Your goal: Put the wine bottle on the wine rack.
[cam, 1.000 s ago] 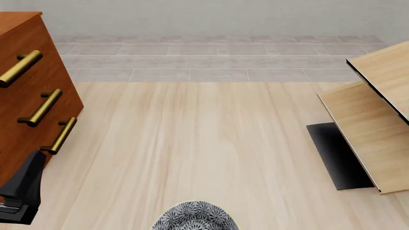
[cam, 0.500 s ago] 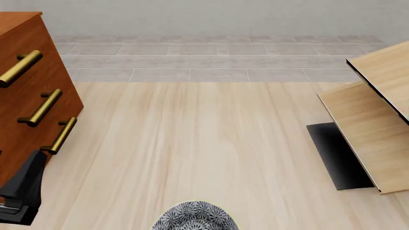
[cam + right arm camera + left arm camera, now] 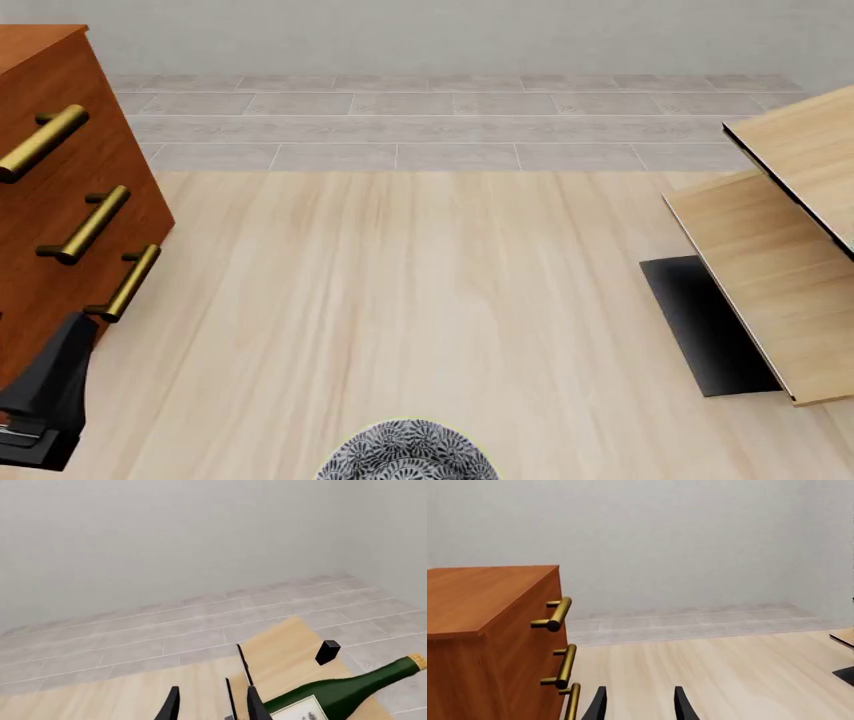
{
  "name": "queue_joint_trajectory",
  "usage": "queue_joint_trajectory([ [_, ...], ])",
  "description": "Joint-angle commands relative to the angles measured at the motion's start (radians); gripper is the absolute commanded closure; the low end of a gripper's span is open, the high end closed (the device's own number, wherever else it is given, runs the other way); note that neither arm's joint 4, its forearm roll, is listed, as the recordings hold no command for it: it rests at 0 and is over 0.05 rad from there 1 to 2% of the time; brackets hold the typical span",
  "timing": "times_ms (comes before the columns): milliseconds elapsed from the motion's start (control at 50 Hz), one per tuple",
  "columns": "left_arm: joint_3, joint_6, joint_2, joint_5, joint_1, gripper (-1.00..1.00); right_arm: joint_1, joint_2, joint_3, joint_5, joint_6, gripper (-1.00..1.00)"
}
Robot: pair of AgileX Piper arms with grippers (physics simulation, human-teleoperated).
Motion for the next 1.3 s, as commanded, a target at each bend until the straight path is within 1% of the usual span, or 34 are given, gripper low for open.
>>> queue_joint_trajectory([
  [20,0.0,0.006,0.0,-0.008,-0.006,-1.0,0.092,-0.063,0.015,0.026,-0.027,-1.0],
  [60,-0.001,0.004,0.0,-0.01,-0.004,-1.0,0.108,-0.071,0.015,0.031,-0.043,-1.0],
  [80,-0.001,0.004,0.0,-0.009,-0.004,-1.0,0.114,-0.074,0.014,0.035,-0.044,-1.0],
  [100,-0.001,0.005,0.0,-0.01,-0.005,-1.0,0.125,-0.084,0.024,0.036,-0.032,-1.0],
  [200,0.0,0.004,0.0,-0.015,-0.01,-1.0,0.159,-0.118,0.042,0.048,-0.048,-1.0],
  [340,-0.001,0.001,0.0,-0.031,-0.013,-1.0,0.203,-0.17,0.074,0.058,-0.049,-1.0],
  [400,-0.003,0.002,0.0,-0.04,-0.019,-1.0,0.226,-0.193,0.08,0.065,-0.069,-1.0],
  [440,-0.005,-0.001,0.0,-0.042,-0.02,-1.0,0.235,-0.202,0.08,0.07,-0.063,-1.0],
  [500,-0.017,-0.004,0.0,-0.04,-0.021,-1.0,0.251,-0.236,0.09,0.076,-0.075,-1.0],
  [540,-0.028,0.002,0.0,-0.036,-0.026,-1.0,0.261,-0.256,0.103,0.08,-0.067,-1.0],
  [580,-0.036,0.001,0.0,-0.034,-0.029,-1.0,0.278,-0.277,0.109,0.086,-0.08,-1.0],
  [620,-0.047,0.0,0.0,-0.032,-0.033,-1.0,0.281,-0.289,0.113,0.09,-0.072,-1.0],
  [660,-0.056,0.004,0.0,-0.033,-0.038,-1.0,0.285,-0.305,0.118,0.093,-0.097,-1.0],
  [720,-0.07,0.004,0.0,-0.029,-0.041,-1.0,0.287,-0.327,0.123,0.102,-0.083,-1.0],
  [760,-0.082,0.008,0.0,-0.027,-0.045,-1.0,0.296,-0.357,0.124,0.114,-0.101,-1.0],
  [780,-0.087,0.009,0.0,-0.027,-0.047,-1.0,0.298,-0.367,0.122,0.121,-0.091,-1.0],
  [820,-0.103,0.009,0.0,-0.022,-0.05,-1.0,0.3,-0.393,0.117,0.134,-0.103,-1.0],
  [860,-0.118,0.009,0.0,-0.019,-0.058,-1.0,0.303,-0.42,0.12,0.146,-0.092,-1.0],
  [940,-0.14,0.014,0.0,-0.012,-0.065,-1.0,0.318,-0.426,0.134,0.134,-0.099,-1.0],
  [980,-0.153,0.018,0.0,-0.006,-0.072,-1.0,0.331,-0.427,0.146,0.123,-0.088,-1.0],
  [1040,-0.164,0.02,0.0,0.0,-0.074,-1.0,0.334,-0.427,0.15,0.115,-0.094,-1.0],
  [1080,-0.172,0.022,0.0,0.003,-0.073,-1.0,0.345,-0.427,0.145,0.114,-0.094,-1.0],
  [1100,-0.181,0.023,0.0,0.005,-0.074,-1.0,0.355,-0.427,0.127,0.118,-0.116,-1.0],
  [1140,-0.185,0.023,0.0,0.005,-0.074,-1.0,0.358,-0.427,0.115,0.122,-0.118,-1.0],
  [1180,-0.195,0.021,0.0,0.008,-0.073,-1.0,0.363,-0.427,0.079,0.139,-0.11,-1.0],
  [1220,-0.206,0.021,0.0,0.011,-0.074,-1.0,0.374,-0.427,0.045,0.156,-0.135,-1.0],
  [1300,-0.229,0.023,0.0,0.019,-0.083,-1.0,0.387,-0.427,-0.024,0.195,-0.139,-1.0],
])
